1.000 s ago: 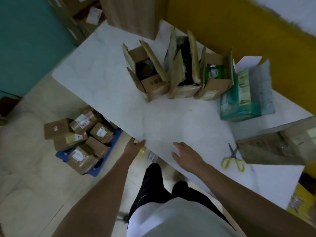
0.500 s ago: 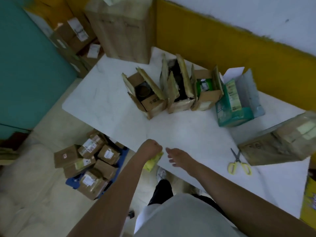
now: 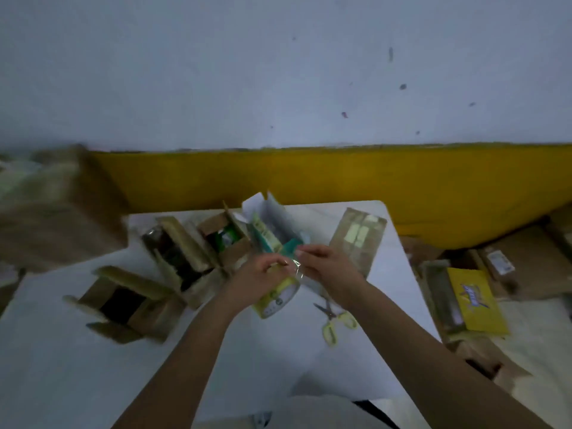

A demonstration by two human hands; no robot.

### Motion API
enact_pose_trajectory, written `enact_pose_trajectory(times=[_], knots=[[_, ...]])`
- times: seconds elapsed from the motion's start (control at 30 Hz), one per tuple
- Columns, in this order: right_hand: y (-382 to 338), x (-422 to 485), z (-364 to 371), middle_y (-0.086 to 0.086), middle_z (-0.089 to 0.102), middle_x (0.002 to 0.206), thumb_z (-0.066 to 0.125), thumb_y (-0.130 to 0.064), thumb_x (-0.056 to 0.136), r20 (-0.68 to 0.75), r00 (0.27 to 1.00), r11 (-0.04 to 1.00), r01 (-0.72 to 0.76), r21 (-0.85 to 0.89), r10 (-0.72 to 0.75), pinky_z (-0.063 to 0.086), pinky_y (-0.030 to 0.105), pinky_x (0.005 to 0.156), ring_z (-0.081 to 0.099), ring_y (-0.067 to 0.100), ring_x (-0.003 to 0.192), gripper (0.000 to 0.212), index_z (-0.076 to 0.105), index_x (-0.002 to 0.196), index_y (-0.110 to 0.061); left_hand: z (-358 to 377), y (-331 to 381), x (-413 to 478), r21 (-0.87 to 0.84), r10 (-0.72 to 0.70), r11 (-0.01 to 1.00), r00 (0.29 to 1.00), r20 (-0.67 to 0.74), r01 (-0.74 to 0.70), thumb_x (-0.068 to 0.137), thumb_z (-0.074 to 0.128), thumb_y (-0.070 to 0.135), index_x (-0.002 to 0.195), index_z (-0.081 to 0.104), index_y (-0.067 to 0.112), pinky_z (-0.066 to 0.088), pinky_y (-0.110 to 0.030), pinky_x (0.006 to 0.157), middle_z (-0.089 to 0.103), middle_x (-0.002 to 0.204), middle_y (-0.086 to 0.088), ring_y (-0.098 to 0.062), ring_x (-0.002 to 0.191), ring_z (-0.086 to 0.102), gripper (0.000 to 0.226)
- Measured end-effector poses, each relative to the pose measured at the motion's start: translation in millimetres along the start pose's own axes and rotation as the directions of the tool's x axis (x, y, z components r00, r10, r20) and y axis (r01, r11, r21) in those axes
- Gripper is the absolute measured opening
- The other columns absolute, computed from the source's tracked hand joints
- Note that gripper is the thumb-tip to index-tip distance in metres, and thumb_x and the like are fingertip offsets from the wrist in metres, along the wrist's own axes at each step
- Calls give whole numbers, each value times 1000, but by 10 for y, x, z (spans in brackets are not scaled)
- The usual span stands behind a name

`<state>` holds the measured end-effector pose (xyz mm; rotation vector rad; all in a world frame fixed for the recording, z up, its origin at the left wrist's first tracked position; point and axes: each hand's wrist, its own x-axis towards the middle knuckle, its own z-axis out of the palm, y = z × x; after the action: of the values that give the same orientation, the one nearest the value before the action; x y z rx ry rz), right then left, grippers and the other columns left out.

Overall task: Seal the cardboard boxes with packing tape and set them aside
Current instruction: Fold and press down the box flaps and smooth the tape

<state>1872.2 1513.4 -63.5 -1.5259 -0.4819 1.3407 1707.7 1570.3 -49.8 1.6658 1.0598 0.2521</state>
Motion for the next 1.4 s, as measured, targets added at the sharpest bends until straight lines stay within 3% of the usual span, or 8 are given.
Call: enact_pose_trajectory(times=[0.17,0.27,0.37,0.5,0.63,0.83,1.17,1.4], knots=[[-393,-147,-782,12,70,83,71,0,85,-202,977,994,87,62,-73,58,26,67,68,19,72,13,71,98,0,215,720,441,217,75,968,973,217,-123,92,60,41,103,71,35,55,-28,76,70,94,15,-7,89,65,16],[-522,-170,-1106,12,68,80,70,2,85,-315,944,982,146,116,-103,58,27,68,66,20,72,9,70,94,0,330,1118,643,330,111,924,961,252,-193,84,69,50,134,54,34,49,-27,95,53,125,20,-5,113,54,55],[-597,-132,-1371,18,69,87,71,0,85,-420,902,961,192,197,-95,57,24,65,67,24,78,12,69,97,-3,356,1376,818,449,166,835,925,342,-316,75,77,52,142,41,39,44,-22,94,46,126,21,-4,113,47,77],[-564,-86,-1578,21,73,89,76,-1,81,-519,854,918,238,316,-43,59,28,67,73,30,83,29,65,107,-7,346,1434,1125,577,201,708,900,388,-407,81,73,48,130,50,35,50,-26,87,56,118,14,-9,106,55,56],[-393,6,-1508,20,73,80,76,0,80,-580,813,894,231,384,39,59,31,68,73,29,77,25,64,102,-6,420,1338,1490,790,305,390,876,374,-473,85,68,19,121,54,29,47,-29,85,60,117,6,-15,106,57,40],[-222,148,-1497,17,73,73,76,-5,82,-649,761,931,235,278,1,60,38,73,73,30,75,25,61,101,-7,319,1095,1717,833,395,80,785,477,-547,68,70,-1,118,53,25,30,-27,78,57,105,6,-15,97,51,59],[37,293,-1413,5,74,69,76,-13,82,-671,742,988,102,114,1,60,42,79,73,18,68,20,61,97,-16,384,919,1773,847,304,-22,803,512,-531,70,69,1,126,49,18,35,-33,89,56,114,-3,-22,106,50,62],[112,362,-1371,-1,72,74,71,-20,87,-707,699,990,9,-139,-106,51,26,67,68,9,70,16,60,98,-20,477,930,1803,861,260,-94,823,505,-499,80,62,-1,133,39,19,35,-34,97,50,124,-4,-22,114,45,61]])
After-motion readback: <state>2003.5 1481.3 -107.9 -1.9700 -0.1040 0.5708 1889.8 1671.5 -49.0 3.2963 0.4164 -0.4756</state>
